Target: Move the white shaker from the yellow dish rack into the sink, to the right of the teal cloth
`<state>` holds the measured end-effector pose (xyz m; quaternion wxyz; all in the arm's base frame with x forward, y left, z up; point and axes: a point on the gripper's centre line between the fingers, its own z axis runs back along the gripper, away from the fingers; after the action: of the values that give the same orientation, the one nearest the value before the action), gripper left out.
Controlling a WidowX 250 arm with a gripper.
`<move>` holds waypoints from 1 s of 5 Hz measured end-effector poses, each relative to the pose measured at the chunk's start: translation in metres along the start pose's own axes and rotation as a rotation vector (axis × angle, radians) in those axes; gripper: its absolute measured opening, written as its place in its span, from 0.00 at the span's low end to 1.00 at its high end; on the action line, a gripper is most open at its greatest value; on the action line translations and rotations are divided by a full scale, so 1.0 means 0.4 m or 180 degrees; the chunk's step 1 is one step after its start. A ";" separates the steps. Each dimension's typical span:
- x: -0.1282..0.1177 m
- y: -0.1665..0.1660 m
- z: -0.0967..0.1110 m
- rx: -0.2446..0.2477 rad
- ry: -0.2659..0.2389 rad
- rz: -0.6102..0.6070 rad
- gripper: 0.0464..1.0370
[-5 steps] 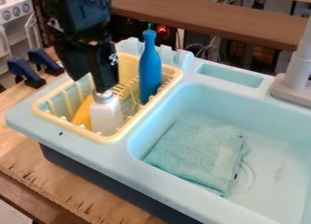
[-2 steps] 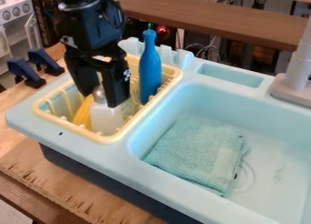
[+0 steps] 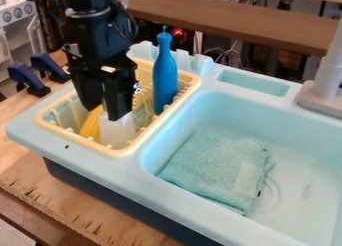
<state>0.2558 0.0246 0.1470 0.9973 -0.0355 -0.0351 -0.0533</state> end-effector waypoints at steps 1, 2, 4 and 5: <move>0.002 -0.003 0.001 -0.0001 0.0001 0.0000 0.49; 0.014 -0.014 0.017 -0.0002 -0.0034 -0.0055 0.48; 0.072 -0.105 0.172 0.0121 -0.0465 -0.0345 0.48; 0.074 -0.169 0.206 0.0074 -0.0438 -0.0592 0.48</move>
<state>0.2722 -0.0394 0.2356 0.9837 -0.0242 -0.1072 -0.1426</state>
